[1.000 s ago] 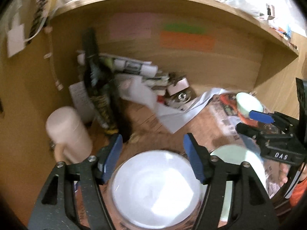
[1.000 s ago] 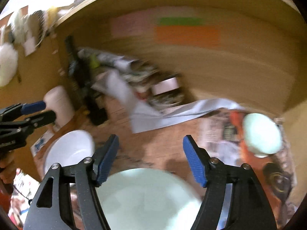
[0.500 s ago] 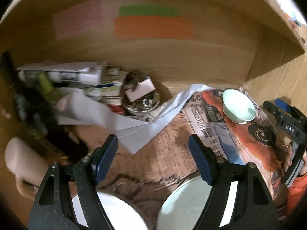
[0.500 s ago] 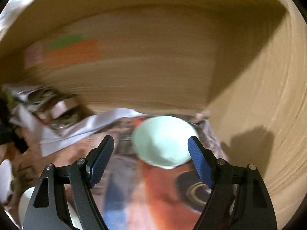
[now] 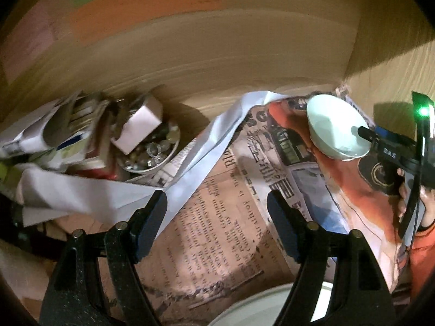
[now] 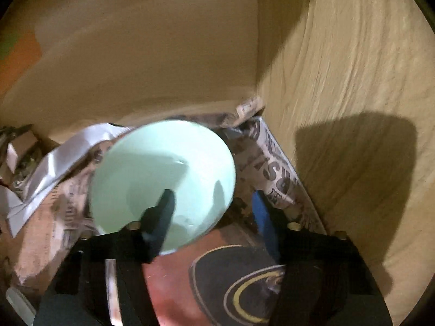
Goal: Organize plates and bowls
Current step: 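Move both grippers to the small mint green bowl rim and close them, then lift the mint green bowl with both grippers and carry it toward the stack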
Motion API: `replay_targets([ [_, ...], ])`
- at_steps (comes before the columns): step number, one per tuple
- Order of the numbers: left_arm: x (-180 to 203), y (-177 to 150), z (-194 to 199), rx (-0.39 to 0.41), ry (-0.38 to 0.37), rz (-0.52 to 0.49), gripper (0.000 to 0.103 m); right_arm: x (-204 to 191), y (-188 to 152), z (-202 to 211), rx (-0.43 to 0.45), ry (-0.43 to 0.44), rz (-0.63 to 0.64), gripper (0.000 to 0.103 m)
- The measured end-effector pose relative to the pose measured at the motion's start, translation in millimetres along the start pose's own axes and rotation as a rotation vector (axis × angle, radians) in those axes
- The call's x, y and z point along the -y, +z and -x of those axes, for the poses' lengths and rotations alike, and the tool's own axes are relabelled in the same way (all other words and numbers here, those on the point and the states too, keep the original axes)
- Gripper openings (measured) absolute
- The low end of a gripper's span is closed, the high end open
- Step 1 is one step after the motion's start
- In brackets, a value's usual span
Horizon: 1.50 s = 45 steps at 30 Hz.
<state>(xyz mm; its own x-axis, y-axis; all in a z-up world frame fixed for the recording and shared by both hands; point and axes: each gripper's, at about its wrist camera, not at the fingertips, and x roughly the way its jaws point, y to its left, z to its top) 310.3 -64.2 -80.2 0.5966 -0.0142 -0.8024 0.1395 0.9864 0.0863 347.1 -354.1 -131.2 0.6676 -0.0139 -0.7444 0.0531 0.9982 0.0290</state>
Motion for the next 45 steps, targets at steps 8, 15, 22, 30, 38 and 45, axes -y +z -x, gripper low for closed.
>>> replay_targets([
  [8, 19.3, 12.0, -23.0, -0.043, -0.033, -0.043, 0.076, -5.2, -7.2, -13.8, -0.055, 0.039, 0.009, 0.024],
  [15, 29.4, 16.8, -36.4, -0.069, -0.028, -0.066, 0.076, -26.4, -22.0, 4.3, -0.102, 0.187, 0.093, 0.022],
  [22, 31.5, 14.1, -51.0, -0.115, -0.033, -0.061, 0.076, -55.0, -45.8, 24.3, -0.134, 0.290, 0.212, 0.021],
  [30, 34.3, 9.9, -77.9, -0.211, -0.056, -0.079, 0.057, -66.9, -61.5, 36.7, -0.170, 0.338, 0.222, 0.025],
  [38, 41.9, 7.1, -86.8, -0.245, -0.122, -0.092, 0.019, -64.8, -53.2, 24.3, -0.169, 0.361, 0.178, 0.035],
  [45, 46.6, 7.2, -84.5, -0.244, -0.113, -0.109, 0.015, -68.5, -53.2, 26.2, -0.170, 0.360, 0.176, 0.022],
])
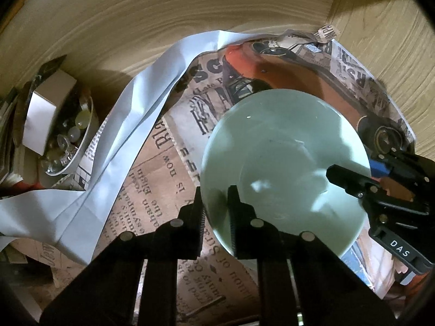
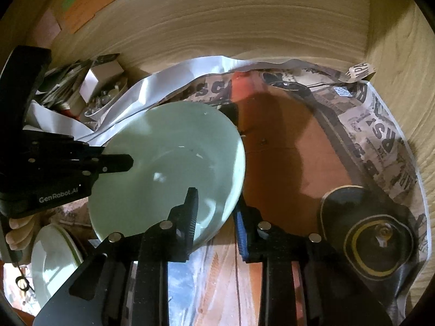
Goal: Organize plates and bowls
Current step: 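Lift the mint green bowl with both grippers and carry it toward the stack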
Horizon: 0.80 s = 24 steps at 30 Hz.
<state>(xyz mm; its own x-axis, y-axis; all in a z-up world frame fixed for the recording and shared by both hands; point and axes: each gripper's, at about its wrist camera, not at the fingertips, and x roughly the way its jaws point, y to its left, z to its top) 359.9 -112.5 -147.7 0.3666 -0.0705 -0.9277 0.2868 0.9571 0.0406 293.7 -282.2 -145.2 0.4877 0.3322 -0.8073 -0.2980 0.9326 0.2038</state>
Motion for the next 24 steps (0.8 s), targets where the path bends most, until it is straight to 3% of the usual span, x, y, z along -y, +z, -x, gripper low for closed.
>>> replay_targets([
  [8, -0.1, -7.4, 21.7, 0.058, 0.012, 0.003, 0.015, -8.0, 2.4, 17.9, 0.048, -0.002, -0.003, 0.018],
  [24, -9.8, -61.7, 108.5, 0.234, 0.011, 0.055, 0.015, -58.0, -2.3, 82.2, 0.192, 0.016, 0.071, 0.018],
])
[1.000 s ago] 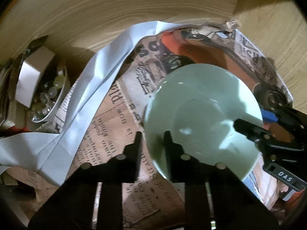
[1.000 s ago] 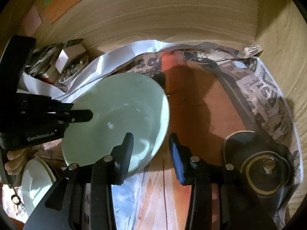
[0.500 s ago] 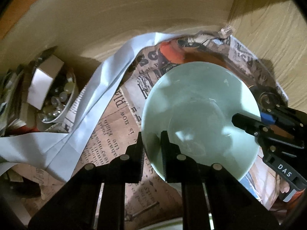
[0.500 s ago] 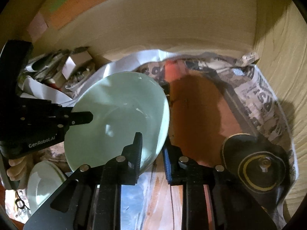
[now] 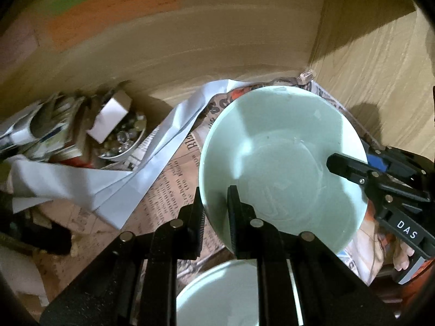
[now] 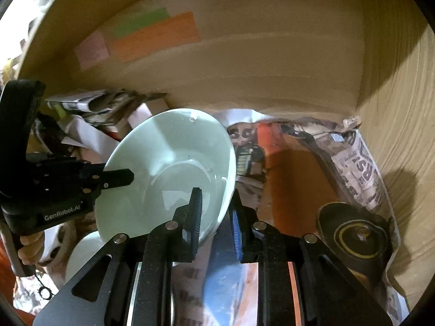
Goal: Organize plates and bowls
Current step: 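Lift the mint green bowl with both grippers and carry it toward the stack, then lower the mint green bowl into the white bowl and open both grippers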
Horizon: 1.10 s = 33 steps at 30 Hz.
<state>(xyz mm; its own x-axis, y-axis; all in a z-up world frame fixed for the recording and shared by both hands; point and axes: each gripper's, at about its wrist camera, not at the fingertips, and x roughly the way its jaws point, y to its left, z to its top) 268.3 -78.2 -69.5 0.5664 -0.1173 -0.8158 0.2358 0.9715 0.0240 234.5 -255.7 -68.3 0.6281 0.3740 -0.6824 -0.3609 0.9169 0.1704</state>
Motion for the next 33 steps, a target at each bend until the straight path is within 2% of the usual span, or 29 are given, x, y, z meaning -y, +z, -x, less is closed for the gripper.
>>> replay_targets([
  [12, -22.5, -42.0, 46.9, 0.072, 0.015, 0.056, 0.015, -42.8, -8.1, 21.2, 0.030, 0.029, 0.064, 0.018],
  [33, -77.5, -119.4, 105.0, 0.142, 0.116, 0.177, 0.015, -130.6, -25.9, 23.4, 0.019, 0.135, 0.193, 0.018],
])
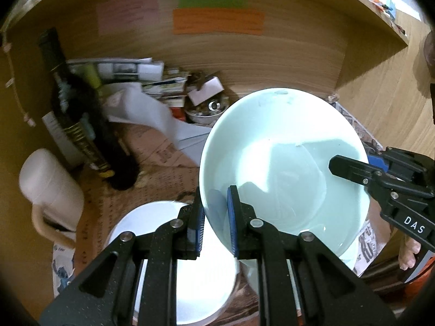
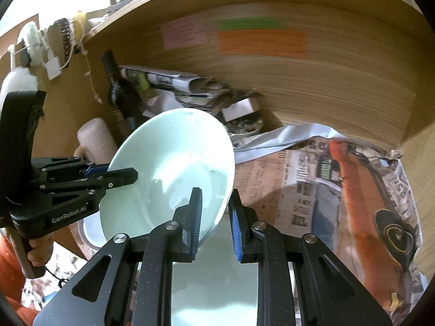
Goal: Organize plates and bowls
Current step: 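Lower the mint green bowl into the white bowl and open both grippers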
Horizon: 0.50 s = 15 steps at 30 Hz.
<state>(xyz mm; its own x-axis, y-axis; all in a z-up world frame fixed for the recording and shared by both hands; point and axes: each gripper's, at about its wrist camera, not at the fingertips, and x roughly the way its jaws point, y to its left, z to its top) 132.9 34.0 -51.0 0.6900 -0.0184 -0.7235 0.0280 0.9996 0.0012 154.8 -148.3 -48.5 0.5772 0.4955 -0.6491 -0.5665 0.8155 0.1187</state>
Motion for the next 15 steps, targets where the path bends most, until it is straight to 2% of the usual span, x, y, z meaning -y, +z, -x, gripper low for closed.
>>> replay_targets([
  [15, -53.8, -36.7, 14.2, -0.005, 0.082, 0.092, 0.015, -50.5, -2.0, -30.2, -0.049, 0.095, 0.069, 0.018],
])
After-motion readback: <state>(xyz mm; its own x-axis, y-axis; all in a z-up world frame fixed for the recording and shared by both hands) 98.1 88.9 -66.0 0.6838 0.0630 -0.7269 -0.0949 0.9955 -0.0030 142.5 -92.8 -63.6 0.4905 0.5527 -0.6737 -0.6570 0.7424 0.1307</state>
